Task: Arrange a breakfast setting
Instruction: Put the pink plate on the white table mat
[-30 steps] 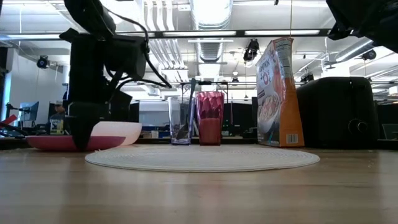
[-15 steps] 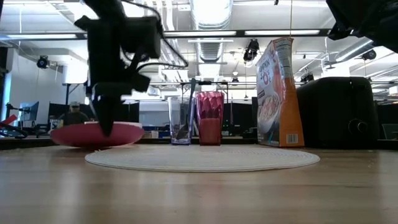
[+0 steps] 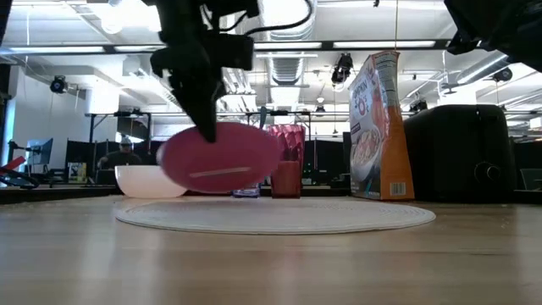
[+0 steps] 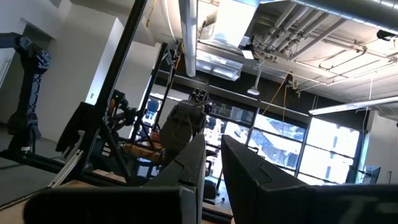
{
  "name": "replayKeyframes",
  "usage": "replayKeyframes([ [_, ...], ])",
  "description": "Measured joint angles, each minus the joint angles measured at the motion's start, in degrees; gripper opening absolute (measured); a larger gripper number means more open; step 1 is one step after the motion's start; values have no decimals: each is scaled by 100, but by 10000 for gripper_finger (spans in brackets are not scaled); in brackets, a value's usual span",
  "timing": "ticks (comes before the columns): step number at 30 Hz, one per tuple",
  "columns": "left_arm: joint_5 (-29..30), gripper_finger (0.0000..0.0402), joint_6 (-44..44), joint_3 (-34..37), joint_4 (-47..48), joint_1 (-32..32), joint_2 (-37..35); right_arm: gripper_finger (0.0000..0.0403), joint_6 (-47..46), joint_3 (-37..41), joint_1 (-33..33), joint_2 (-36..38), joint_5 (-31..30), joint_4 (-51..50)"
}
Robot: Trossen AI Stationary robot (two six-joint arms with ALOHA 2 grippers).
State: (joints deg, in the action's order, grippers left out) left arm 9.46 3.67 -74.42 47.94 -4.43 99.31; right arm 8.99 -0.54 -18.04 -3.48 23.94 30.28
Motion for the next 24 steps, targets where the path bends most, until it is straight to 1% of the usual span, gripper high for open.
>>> replayKeyframes([
  [5,14,3,-791,-676,-17,-28,659,43,0,-1,1,2,0,0],
  [11,24,3,-1505,-1558,14,-28,1500,43,0,-2,0,2,0,0],
  [14,-216,3,-1825,-1966,32,-51,1821,43,0,0,0,1,0,0],
  [17,-420,3,-2053,-2331,99,-121,2099,43,0,-2,2,0,-1,0],
  [21,-418,3,-2252,-2746,323,-191,2404,43,0,-1,2,2,-2,-1],
  [24,-423,3,-2270,-2927,394,-224,2505,43,0,-2,1,0,-1,0],
])
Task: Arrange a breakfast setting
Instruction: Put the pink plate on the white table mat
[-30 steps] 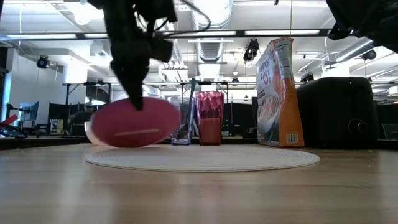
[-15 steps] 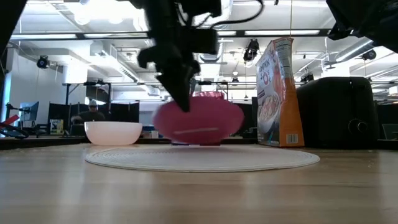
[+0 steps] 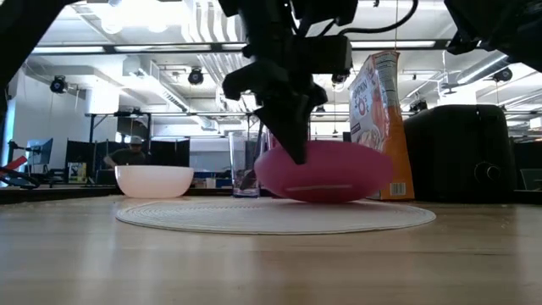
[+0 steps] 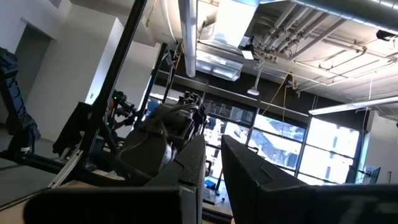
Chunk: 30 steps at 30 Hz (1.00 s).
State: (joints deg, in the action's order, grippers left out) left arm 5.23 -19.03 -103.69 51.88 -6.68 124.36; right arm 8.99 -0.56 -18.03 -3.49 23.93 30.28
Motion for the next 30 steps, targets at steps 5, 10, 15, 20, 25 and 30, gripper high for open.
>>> replayKeyframes([
  [5,-2,3,-2,-120,0,-123,91,43,0,2,1,0,1,0],
  [10,-24,3,-159,-134,-231,-313,105,43,0,0,-1,2,1,-2],
  [15,-33,3,-164,-72,-280,-367,107,43,0,0,1,2,1,-2],
  [20,-20,4,206,-51,-326,-356,109,43,0,2,-1,2,0,-2],
  [25,-59,14,452,-51,-400,-352,109,43,0,2,-1,0,1,0],
  [30,-392,47,638,-43,-409,-365,109,43,0,2,0,2,1,0],
])
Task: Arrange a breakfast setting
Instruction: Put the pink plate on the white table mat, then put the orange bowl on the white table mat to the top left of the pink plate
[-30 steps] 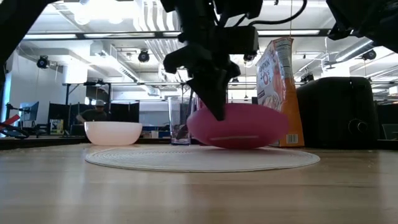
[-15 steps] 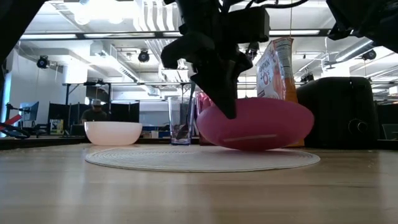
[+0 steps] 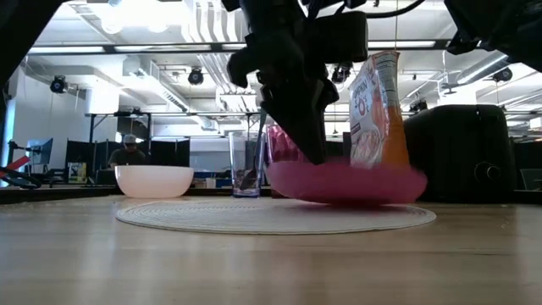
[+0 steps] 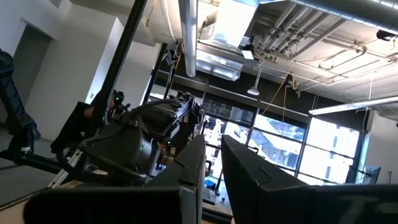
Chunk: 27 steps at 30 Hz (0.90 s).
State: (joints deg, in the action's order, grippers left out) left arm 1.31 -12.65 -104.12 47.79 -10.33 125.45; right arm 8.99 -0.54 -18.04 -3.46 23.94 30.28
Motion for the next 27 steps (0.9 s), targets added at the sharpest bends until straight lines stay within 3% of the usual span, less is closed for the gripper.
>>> replayKeyframes([
  [7,1,82,279,-11,447,-7,-51,43,0,-2,0,0,0,-1],
  [16,661,112,1041,168,1742,115,-533,43,0,-2,1,0,0,-2],
  [27,1174,129,2138,2202,1562,827,-2265,43,0,-1,-1,0,2,-2],
])
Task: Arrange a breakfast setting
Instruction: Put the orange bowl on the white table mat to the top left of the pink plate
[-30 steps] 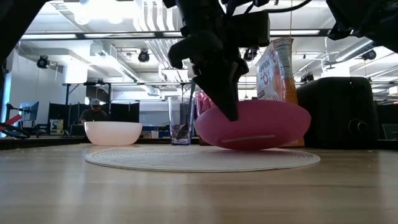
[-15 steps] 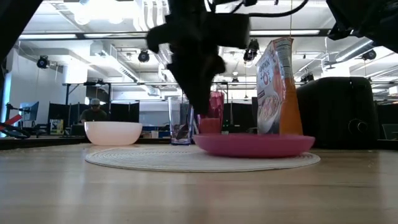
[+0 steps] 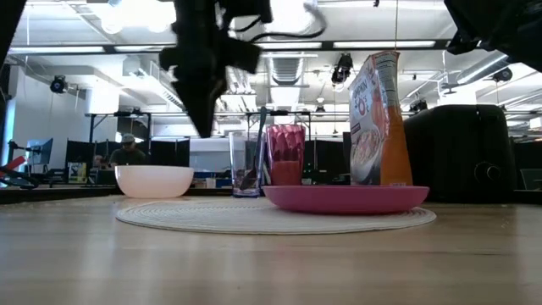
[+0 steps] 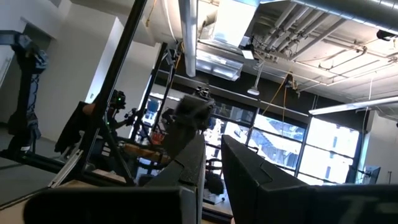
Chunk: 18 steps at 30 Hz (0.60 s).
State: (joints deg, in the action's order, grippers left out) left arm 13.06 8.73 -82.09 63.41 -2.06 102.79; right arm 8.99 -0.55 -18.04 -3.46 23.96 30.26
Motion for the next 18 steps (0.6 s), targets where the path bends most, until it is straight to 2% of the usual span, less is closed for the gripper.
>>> replayKeyframes([
  [5,482,128,526,939,-357,616,-701,43,0,0,1,0,-1,0],
  [9,765,128,868,1500,-585,1338,-949,43,0,1,2,0,-2,-13],
  [14,801,128,896,1806,-779,2164,-1013,43,0,0,0,0,-2,-11],
  [18,811,137,870,1797,-826,2447,-1015,43,0,1,0,0,-2,-11],
])
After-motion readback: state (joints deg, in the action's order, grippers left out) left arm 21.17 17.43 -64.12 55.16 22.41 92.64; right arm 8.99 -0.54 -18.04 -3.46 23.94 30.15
